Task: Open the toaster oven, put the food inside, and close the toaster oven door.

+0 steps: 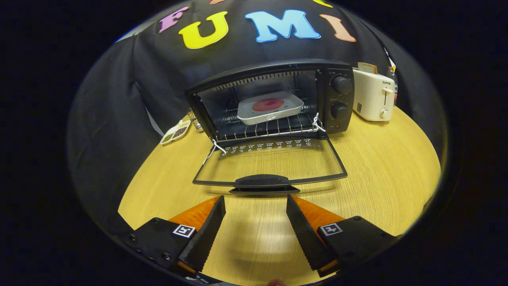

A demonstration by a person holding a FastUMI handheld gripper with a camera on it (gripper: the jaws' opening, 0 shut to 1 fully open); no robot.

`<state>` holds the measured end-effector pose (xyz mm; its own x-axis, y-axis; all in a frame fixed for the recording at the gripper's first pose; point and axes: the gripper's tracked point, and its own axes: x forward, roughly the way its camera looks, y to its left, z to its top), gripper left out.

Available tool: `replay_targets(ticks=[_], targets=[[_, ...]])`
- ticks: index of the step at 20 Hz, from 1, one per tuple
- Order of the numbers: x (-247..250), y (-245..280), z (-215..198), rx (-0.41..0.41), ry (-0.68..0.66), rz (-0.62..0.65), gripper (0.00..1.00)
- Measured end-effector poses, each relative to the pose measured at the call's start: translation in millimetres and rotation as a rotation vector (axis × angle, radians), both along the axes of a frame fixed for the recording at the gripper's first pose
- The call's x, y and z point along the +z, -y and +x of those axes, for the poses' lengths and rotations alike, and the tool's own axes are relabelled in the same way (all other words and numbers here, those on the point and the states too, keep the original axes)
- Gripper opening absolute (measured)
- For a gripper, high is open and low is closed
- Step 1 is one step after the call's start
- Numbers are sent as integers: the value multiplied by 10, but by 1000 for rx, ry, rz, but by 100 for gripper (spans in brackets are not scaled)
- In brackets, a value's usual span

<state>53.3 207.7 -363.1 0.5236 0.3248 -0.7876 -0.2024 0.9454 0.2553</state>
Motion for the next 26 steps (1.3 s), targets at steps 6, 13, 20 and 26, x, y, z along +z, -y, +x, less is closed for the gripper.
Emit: replay_targets(ticks=[6,13,20,26], targets=[[-296,34,42,57,-37,-114,98],[-412,77,162,30,-13,-195,96],[-200,67,175,0,31,-201,95],[112,73,237,11,120,-221,95]])
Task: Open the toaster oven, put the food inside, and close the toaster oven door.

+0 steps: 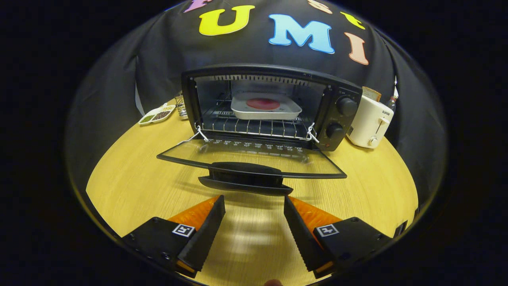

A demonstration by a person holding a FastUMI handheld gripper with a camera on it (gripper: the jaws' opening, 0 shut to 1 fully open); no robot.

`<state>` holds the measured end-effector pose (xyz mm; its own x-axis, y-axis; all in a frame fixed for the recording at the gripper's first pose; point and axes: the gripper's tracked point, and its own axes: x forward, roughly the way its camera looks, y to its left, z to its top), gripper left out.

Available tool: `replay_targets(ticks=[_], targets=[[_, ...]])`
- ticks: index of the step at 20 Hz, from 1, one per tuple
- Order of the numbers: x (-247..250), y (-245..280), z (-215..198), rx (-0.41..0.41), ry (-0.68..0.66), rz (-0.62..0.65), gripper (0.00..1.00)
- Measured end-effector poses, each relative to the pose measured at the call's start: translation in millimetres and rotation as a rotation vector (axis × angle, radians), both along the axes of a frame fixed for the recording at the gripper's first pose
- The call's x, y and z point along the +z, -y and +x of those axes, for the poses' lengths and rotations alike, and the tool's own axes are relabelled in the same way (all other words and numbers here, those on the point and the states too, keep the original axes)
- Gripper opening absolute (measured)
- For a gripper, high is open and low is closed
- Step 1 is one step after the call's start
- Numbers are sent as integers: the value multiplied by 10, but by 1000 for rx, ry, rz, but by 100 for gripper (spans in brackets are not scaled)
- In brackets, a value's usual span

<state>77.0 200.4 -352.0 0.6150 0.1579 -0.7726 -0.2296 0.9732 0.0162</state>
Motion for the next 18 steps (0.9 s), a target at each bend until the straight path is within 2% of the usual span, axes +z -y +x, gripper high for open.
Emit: replay_targets(ticks=[6,14,18], targets=[[399,34,401,-4,126,-16,98],[665,32,924,-29,198,-7,98],[798,2,1082,-12,257,-11,98]])
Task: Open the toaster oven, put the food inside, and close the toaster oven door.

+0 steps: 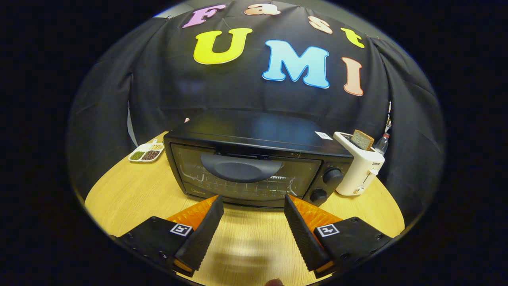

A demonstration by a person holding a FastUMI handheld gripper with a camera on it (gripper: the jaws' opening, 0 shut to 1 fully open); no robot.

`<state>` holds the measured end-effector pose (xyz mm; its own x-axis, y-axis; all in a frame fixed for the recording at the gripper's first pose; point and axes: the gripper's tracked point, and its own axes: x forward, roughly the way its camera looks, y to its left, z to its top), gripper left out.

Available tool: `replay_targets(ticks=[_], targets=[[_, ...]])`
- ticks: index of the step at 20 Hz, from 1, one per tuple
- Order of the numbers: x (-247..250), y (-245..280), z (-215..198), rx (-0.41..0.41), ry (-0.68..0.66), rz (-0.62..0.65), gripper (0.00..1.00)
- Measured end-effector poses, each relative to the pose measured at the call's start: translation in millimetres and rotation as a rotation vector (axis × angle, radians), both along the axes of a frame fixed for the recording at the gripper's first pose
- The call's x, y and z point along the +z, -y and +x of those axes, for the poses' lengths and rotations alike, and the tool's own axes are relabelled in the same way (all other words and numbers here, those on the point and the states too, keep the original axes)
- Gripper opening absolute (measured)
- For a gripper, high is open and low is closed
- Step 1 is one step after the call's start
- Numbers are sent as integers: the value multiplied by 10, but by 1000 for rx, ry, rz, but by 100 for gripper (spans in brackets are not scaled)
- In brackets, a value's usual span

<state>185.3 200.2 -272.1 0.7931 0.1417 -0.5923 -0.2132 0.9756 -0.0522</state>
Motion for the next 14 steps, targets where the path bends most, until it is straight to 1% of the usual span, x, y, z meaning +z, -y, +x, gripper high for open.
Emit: replay_targets(ticks=[4,7,14], targets=[[358,-45,50,43,106,23,98],[733,17,-59,56,197,50,98],[1380,496,-571,-3,297,105,98]])
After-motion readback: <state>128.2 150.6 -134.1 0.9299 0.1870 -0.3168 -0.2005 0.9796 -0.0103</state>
